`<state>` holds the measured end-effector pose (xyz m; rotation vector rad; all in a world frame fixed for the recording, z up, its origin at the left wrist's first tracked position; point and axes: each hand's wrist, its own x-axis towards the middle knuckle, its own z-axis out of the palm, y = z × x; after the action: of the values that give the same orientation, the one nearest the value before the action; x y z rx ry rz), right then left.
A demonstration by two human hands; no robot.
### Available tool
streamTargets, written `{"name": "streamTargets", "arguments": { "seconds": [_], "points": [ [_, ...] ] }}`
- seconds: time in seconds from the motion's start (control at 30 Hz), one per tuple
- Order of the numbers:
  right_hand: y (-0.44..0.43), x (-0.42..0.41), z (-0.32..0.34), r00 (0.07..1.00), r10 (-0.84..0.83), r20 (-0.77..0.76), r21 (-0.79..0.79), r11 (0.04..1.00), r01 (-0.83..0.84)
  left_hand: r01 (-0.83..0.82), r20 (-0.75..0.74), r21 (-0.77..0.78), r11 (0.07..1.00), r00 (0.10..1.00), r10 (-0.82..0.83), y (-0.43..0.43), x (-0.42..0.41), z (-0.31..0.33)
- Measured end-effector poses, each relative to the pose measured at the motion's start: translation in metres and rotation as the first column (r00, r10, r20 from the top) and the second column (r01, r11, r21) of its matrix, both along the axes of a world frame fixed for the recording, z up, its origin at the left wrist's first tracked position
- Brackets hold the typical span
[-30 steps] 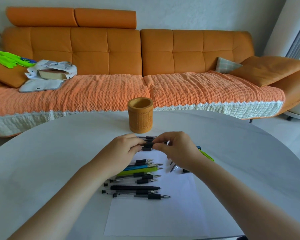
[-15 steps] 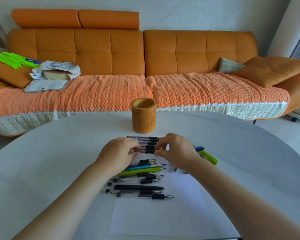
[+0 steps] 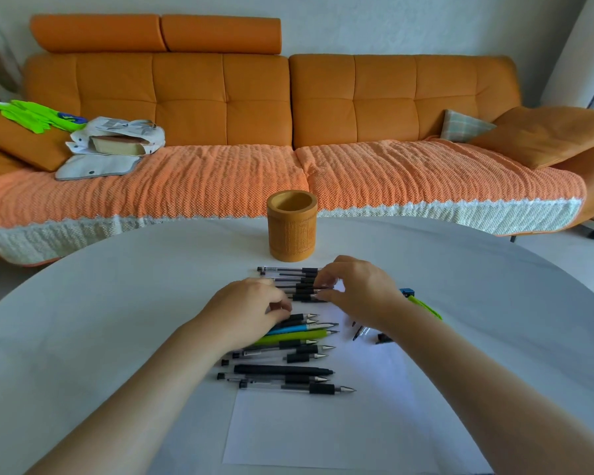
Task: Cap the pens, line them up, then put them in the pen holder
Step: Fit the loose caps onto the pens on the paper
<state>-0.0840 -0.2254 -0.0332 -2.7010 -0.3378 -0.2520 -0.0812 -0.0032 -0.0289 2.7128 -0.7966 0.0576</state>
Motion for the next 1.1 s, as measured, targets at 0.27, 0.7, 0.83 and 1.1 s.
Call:
{"name": "streamTargets", "arguments": {
  "seconds": [0.27,0.7,0.83,1.1],
  "points": [
    [-0.046,-0.014,0.016,0.991,-0.027,-0.128,0.045,0.998,0.033,0.029,-0.03,0.021,0.999,0.999,-0.028,-0.002,0.001,0.001],
    [-0.052,-0.031,0.011,0.98,0.04,-0.195,-0.175,0.982,-0.075,-0.05,-0.003,-0.07,0.996,0.999,0.049,-0.013,-0.006,0.008],
    [-0.047,-0.03,0.011,0.99,-0.005,-0.14,-0.15,0.989,-0.016,-0.023,-0.023,-0.142,0.99,1.0,0.02,-0.013,-0.008,0.011],
    [-0.032,-0.03,0.009,0.996,-0.008,-0.094,0.211,0.977,0.028,0.025,-0.013,-0.21,0.977,1.0,-0.028,-0.009,-0.007,0.012]
  ]
}}
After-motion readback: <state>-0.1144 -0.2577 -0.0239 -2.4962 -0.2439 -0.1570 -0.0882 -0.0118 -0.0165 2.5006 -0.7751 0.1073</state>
